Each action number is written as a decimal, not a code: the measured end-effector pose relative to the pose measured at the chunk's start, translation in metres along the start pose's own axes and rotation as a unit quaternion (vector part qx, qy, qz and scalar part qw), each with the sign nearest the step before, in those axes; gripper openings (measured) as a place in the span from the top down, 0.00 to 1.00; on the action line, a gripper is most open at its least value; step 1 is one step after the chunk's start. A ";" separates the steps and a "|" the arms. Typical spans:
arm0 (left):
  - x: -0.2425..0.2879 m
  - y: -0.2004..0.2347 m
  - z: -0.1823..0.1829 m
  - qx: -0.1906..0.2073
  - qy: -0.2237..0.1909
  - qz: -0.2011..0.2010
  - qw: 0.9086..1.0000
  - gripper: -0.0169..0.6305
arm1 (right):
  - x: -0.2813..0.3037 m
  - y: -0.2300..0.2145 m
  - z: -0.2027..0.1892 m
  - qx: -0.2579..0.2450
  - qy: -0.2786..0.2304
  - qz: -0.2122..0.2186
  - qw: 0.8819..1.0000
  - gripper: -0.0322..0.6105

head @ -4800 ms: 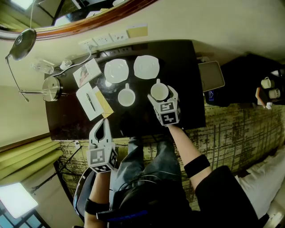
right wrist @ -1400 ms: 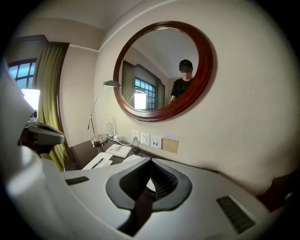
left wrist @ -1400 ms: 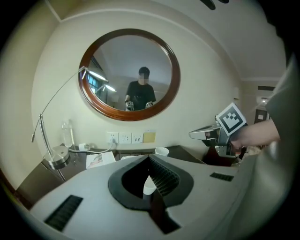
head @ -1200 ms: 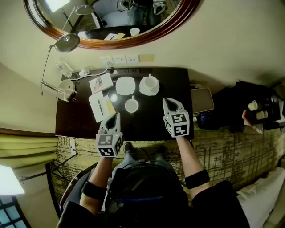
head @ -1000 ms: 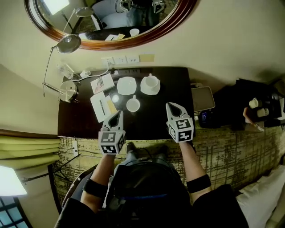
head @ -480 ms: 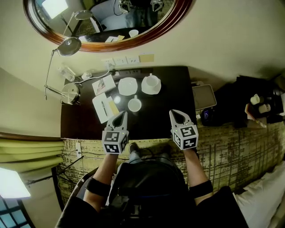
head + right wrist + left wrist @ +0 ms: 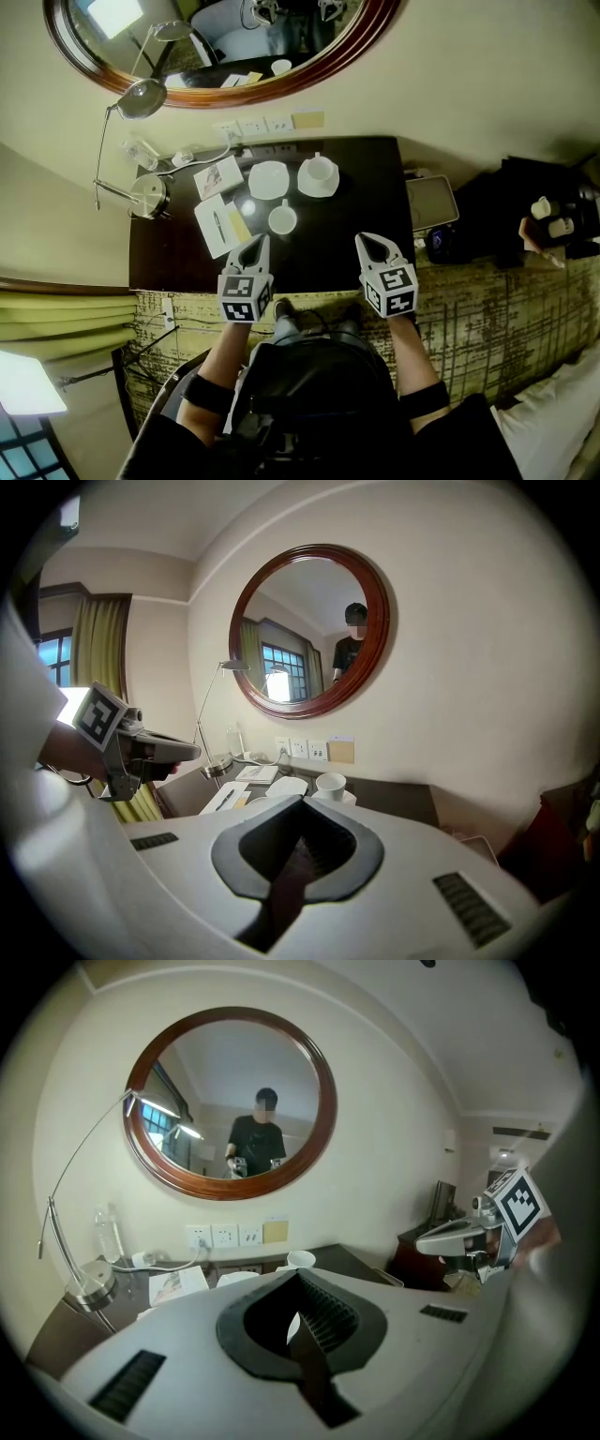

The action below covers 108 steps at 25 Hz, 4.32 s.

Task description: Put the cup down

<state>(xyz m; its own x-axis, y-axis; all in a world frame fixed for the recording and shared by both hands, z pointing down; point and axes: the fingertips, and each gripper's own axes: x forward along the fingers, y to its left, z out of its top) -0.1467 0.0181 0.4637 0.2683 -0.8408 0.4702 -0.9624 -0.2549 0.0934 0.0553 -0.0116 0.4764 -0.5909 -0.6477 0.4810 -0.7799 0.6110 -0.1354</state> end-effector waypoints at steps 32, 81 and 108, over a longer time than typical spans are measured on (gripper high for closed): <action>0.168 0.019 -0.128 0.053 0.337 -0.111 0.933 0.18 | 0.065 0.004 -0.044 -0.007 0.079 0.040 0.996 0.95; 0.282 0.150 -0.047 0.081 0.296 -0.096 0.947 0.33 | 0.226 0.111 0.010 -0.064 0.089 0.171 0.979 0.95; 0.242 0.135 -0.031 0.083 0.248 -0.089 0.961 0.22 | 0.195 0.100 -0.001 -0.056 0.105 0.167 0.979 0.95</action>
<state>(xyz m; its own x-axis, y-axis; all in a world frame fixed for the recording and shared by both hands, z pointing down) -0.2130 -0.2054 0.6173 0.3358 -0.4564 0.8239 -0.8719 -0.4816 0.0886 -0.1378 -0.0767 0.5578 -0.7446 -0.3024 0.5951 -0.5157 0.8266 -0.2254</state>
